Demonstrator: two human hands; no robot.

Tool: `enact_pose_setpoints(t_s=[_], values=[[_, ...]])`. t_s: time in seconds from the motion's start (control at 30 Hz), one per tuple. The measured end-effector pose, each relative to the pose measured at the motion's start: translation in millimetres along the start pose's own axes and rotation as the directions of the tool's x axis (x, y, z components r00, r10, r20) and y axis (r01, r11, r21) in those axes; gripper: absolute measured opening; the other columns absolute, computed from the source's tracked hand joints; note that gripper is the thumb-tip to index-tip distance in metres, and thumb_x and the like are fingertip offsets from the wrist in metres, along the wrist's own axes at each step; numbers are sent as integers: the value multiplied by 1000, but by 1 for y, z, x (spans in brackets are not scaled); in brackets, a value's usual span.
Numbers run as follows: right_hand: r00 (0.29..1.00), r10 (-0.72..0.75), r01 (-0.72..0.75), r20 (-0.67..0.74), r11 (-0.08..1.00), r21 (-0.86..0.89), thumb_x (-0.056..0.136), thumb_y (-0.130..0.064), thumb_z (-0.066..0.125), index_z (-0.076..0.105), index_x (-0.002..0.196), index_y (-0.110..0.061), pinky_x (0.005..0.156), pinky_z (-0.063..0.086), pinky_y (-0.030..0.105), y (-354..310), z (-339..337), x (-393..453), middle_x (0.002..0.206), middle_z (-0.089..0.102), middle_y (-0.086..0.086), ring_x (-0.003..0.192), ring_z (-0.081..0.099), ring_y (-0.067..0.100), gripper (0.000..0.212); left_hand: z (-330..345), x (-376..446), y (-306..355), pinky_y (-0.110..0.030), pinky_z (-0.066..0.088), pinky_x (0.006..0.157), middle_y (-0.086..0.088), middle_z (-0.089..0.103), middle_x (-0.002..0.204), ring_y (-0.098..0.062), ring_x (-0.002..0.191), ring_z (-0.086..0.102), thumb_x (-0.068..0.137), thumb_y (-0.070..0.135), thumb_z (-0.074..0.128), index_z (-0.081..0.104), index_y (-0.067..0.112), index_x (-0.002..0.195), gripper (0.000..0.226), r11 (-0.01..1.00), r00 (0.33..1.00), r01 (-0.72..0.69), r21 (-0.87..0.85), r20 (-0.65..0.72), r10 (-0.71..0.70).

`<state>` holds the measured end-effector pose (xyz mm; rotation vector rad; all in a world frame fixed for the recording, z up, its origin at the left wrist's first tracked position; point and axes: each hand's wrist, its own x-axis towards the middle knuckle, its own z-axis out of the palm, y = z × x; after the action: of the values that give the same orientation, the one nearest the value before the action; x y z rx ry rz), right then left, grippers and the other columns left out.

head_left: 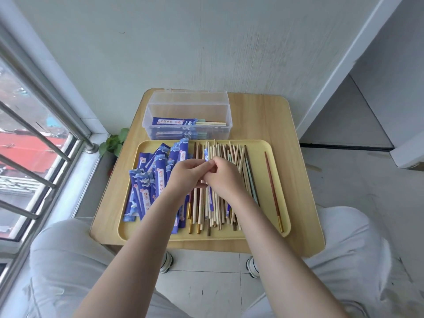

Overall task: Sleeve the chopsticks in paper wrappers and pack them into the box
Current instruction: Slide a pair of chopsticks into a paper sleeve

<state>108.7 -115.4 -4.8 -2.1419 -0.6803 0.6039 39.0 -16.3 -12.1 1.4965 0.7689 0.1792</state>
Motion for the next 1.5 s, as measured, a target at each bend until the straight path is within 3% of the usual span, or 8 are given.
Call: enact_pose_setpoints(t_s=[0.47, 0.6, 0.67, 0.73, 1.0, 1.1, 1.2, 1.5], values=[[995, 44, -58, 87, 985, 162, 91, -23, 72, 63, 115, -19, 72, 61, 29, 44, -46, -13, 101, 70, -3, 77, 70, 10, 26, 12, -1, -7, -29, 62, 76, -24, 66, 117, -28, 100, 70, 103, 10, 52, 59, -2, 119, 21, 830, 984, 90, -551, -79, -159], [999, 1, 3, -42, 995, 96, 89, -23, 74, 65, 119, -21, 71, 50, 15, 49, -54, -14, 107, 66, -10, 93, 64, 4, 31, 10, 2, -9, -35, 52, 90, -9, 58, 120, -23, 111, 60, 91, 13, 67, 46, 11, 136, 50, 975, 888, -39, 219, -440, 134], [1000, -17, 19, -20, 993, 117, 89, -20, 74, 66, 121, -21, 75, 49, 14, 48, -58, -15, 111, 67, -9, 98, 63, 5, 32, 5, 2, -6, -39, 42, 104, -5, 57, 129, -21, 121, 52, 89, 18, 69, 52, 14, 135, 50, 688, 846, -291, 665, -157, 509], [999, -33, 28, 35, 992, 126, 89, -19, 73, 67, 121, -22, 80, 51, 18, 45, -61, -15, 112, 68, -9, 100, 63, 4, 32, 6, 1, 1, -44, 43, 106, 0, 63, 126, -19, 117, 57, 90, 25, 69, 60, 17, 133, 44, 520, 867, -440, 732, 196, 457], [999, 3, -21, 43, 907, 420, 92, -6, 67, 53, 126, -17, 78, 59, 30, 53, -61, -18, 102, 71, 7, 79, 73, 16, 38, 18, -10, -9, -31, 58, 79, 10, 72, 95, -7, 82, 68, 94, 29, 68, 69, 19, 117, 25, 738, 947, -318, 595, 161, 279], [996, 51, -81, 75, 870, 486, 93, -18, 70, 46, 131, -19, 86, 60, 40, 57, -56, -18, 102, 71, 8, 87, 74, 21, 45, 23, -10, -7, -36, 60, 83, -2, 76, 95, -16, 85, 75, 97, 28, 64, 66, 12, 107, 19, 994, 995, -66, 82, -66, 71], [967, 47, -157, 252, 885, 438, 97, -26, 65, 56, 120, -14, 89, 60, 41, 52, -52, -21, 109, 70, 9, 92, 73, 22, 28, 25, -5, -1, -35, 61, 81, -13, 76, 100, -24, 87, 76, 99, 26, 62, 64, 2, 108, 25, 931, 968, 108, -349, -177, -179], [936, 79, -283, 342, 745, 604, 102, -25, 57, 57, 116, -5, 70, 52, 33, 44, -34, -22, 88, 66, 11, 68, 62, 19, 25, 24, -2, 1, -32, 62, 74, -18, 76, 93, -27, 83, 76, 96, 29, 68, 65, -5, 106, 35, 889, 942, 142, -435, -216, -256]])
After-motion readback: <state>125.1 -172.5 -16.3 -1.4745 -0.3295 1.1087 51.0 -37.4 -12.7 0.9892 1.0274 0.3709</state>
